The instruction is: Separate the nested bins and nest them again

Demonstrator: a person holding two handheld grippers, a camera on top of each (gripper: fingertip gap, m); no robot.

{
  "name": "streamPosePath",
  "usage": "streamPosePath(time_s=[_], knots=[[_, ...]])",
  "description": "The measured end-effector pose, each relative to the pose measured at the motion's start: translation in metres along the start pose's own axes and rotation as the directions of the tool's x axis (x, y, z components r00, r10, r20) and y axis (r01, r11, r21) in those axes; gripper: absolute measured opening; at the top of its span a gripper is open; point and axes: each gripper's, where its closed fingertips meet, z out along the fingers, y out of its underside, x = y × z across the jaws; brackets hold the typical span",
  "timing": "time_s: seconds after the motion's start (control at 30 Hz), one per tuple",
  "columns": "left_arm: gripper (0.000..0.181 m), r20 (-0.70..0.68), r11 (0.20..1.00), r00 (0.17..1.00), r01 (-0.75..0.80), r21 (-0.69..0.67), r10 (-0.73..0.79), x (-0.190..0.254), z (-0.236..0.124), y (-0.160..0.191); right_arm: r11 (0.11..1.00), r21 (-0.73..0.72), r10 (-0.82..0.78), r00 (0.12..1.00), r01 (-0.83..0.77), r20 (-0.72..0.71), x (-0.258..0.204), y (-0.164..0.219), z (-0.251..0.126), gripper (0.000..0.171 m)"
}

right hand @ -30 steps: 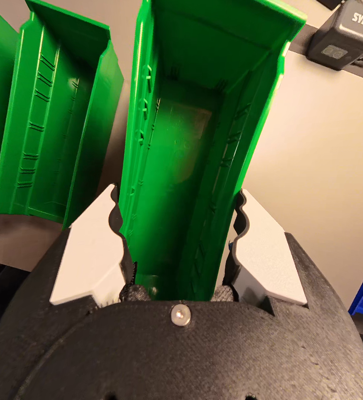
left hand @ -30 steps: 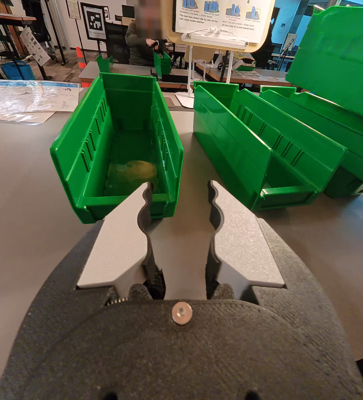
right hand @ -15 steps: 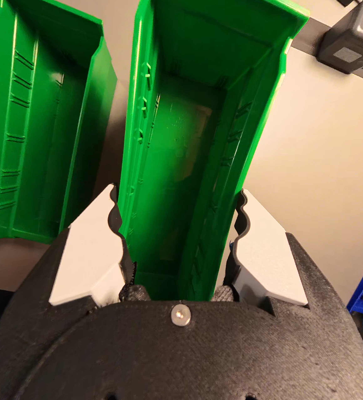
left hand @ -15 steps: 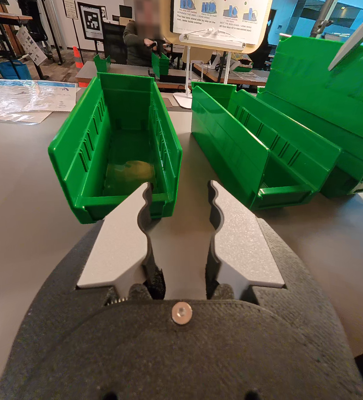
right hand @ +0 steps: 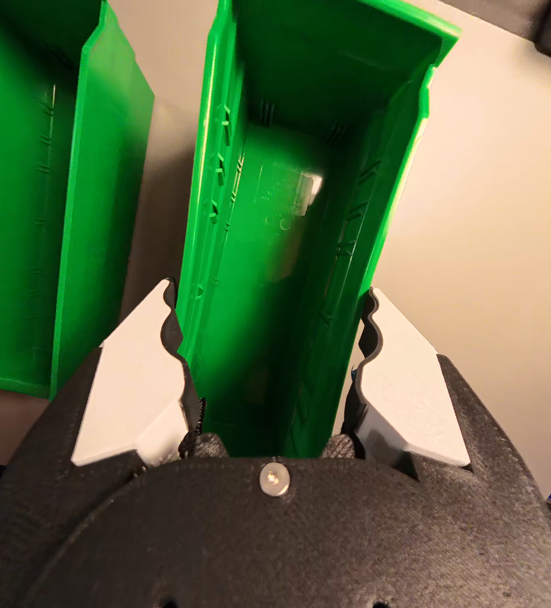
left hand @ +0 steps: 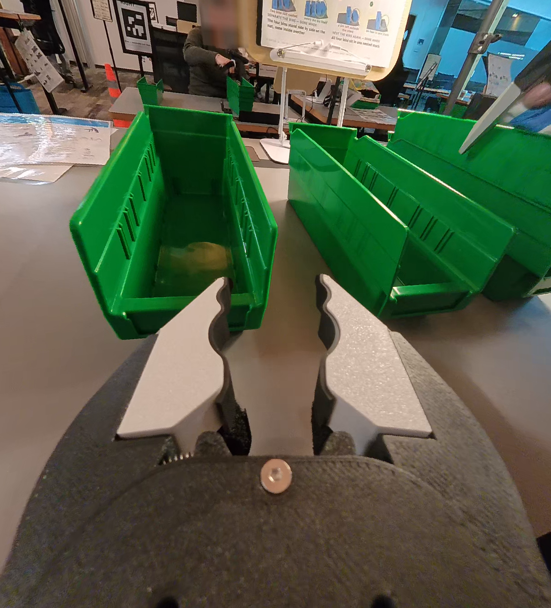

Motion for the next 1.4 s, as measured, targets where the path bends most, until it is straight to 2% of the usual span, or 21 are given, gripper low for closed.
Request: streamPosePath(time_s=[0.4, 0.67, 0.83, 0.97, 1.13, 1.27, 1.4], knots=[[0.052, -0.004, 1.0, 1.0, -0.002, 0.001, 0.002, 0.001, 0.0, 0.0, 0.999, 0.041, -0.036, 0.999, 0.035, 0.018, -0.006, 0.004, 0.0, 0.126], [0.052, -0.002, 1.0, 1.0, -0.007, -0.003, 0.007, 0.001, 0.0, 0.0, 0.992, 0.127, 0.008, 0.995, -0.021, 0.101, -0.003, 0.001, -0.019, 0.128], [0.052, -0.001, 1.0, 1.0, -0.008, -0.004, 0.008, 0.001, 0.0, 0.0, 0.974, 0.223, -0.005, 0.99, -0.027, 0.144, -0.011, -0.006, -0.044, 0.128], [0.052, 0.0, 1.0, 1.0, -0.008, -0.009, 0.008, 0.001, 0.001, 0.001, 0.949, 0.315, -0.057, 0.975, -0.013, 0.213, -0.045, -0.013, -0.068, 0.128], [0.052, 0.003, 1.0, 1.0, -0.01, -0.006, 0.01, 0.001, 0.0, 0.001, 0.928, 0.369, -0.163, 0.94, 0.044, 0.299, -0.114, -0.012, -0.078, 0.128], [0.052, -0.001, 1.0, 1.0, -0.009, -0.01, 0.009, 0.003, 0.0, 0.001, 0.927, 0.365, -0.209, 0.925, 0.084, 0.317, -0.158, -0.009, -0.065, 0.131], [0.052, -0.004, 1.0, 1.0, -0.012, -0.01, 0.012, 0.004, -0.001, 0.002, 0.948, 0.3, -0.2, 0.933, 0.107, 0.298, -0.175, -0.003, -0.034, 0.136]])
